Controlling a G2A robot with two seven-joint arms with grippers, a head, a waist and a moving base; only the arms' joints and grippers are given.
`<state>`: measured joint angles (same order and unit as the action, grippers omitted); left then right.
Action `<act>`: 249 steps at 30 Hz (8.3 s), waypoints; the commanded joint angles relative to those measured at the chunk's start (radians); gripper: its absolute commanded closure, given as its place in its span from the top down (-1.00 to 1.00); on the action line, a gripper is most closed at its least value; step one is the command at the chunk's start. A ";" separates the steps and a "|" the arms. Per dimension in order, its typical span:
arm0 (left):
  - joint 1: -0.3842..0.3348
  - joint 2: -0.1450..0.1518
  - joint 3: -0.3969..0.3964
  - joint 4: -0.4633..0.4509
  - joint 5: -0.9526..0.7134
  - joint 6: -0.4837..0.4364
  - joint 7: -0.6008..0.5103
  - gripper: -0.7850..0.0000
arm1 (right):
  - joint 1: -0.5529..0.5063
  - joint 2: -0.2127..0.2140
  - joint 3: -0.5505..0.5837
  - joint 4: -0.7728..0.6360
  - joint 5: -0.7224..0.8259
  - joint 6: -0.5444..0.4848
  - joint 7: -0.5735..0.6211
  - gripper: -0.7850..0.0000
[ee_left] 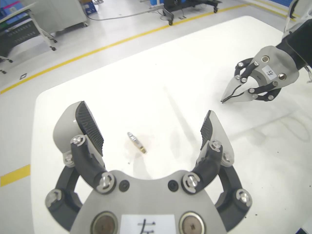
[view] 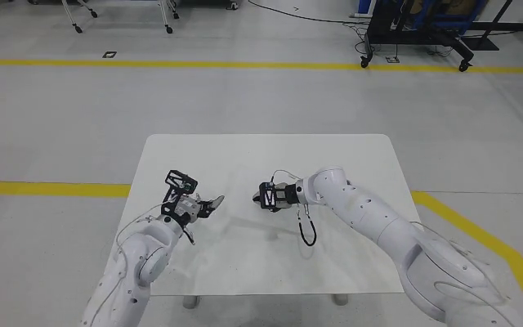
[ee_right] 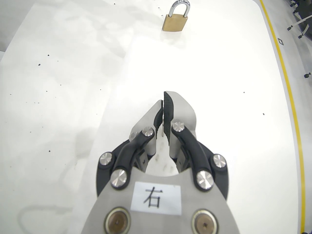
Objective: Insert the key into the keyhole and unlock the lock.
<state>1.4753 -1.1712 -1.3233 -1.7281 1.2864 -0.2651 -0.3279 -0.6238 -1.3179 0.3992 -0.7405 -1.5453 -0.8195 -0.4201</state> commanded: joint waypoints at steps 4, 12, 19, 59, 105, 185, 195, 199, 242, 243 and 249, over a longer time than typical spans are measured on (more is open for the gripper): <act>-0.151 -0.029 0.161 0.130 0.051 0.048 -0.024 1.00 | 0.000 0.000 0.000 0.000 0.000 0.000 0.000 -1.00; -0.319 -0.081 0.346 0.407 0.212 0.219 -0.038 1.00 | 0.000 0.000 0.000 0.000 0.000 0.000 0.000 -1.00; -0.384 -0.114 0.401 0.549 0.195 0.254 -0.008 1.00 | 0.000 0.000 0.000 0.000 0.000 0.000 0.000 -1.00; -0.218 -0.035 -0.059 0.422 -0.596 -0.524 0.084 1.00 | -0.263 0.147 0.312 -0.223 0.573 -0.193 -0.388 -1.00; -0.498 -0.021 0.387 0.834 -1.765 -0.747 -0.480 -0.16 | -0.174 -0.075 0.141 0.018 1.513 -0.193 0.272 -1.00; -0.506 -0.015 0.323 0.820 -1.664 -0.648 -0.579 -1.00 | -0.176 -0.069 0.369 0.065 1.348 -0.193 0.700 1.00; -0.401 0.051 0.221 0.552 -1.541 -0.488 -0.694 -1.00 | -0.274 0.032 0.448 -0.156 1.660 -0.193 1.158 -0.15; -0.371 0.060 0.216 0.498 -1.502 -0.450 -0.698 -1.00 | -0.271 0.041 0.427 -0.159 1.752 -0.180 1.241 -0.18; -0.357 0.076 0.231 0.473 -1.417 -0.443 -0.572 1.00 | -0.157 0.090 0.143 -0.115 1.958 -0.193 1.228 -1.00; -0.356 0.076 0.230 0.473 -1.417 -0.446 -0.564 1.00 | -0.158 0.092 0.146 -0.115 1.962 -0.193 1.228 -1.00; -0.334 0.084 0.183 0.449 -1.374 -0.470 -0.467 1.00 | -0.186 0.112 0.222 -0.108 1.986 -0.193 1.223 -1.00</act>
<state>1.1347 -1.0890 -1.1298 -1.2705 -0.1053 -0.7323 -0.8184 -0.7997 -1.2115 0.5964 -0.8505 0.4373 -1.0123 0.8067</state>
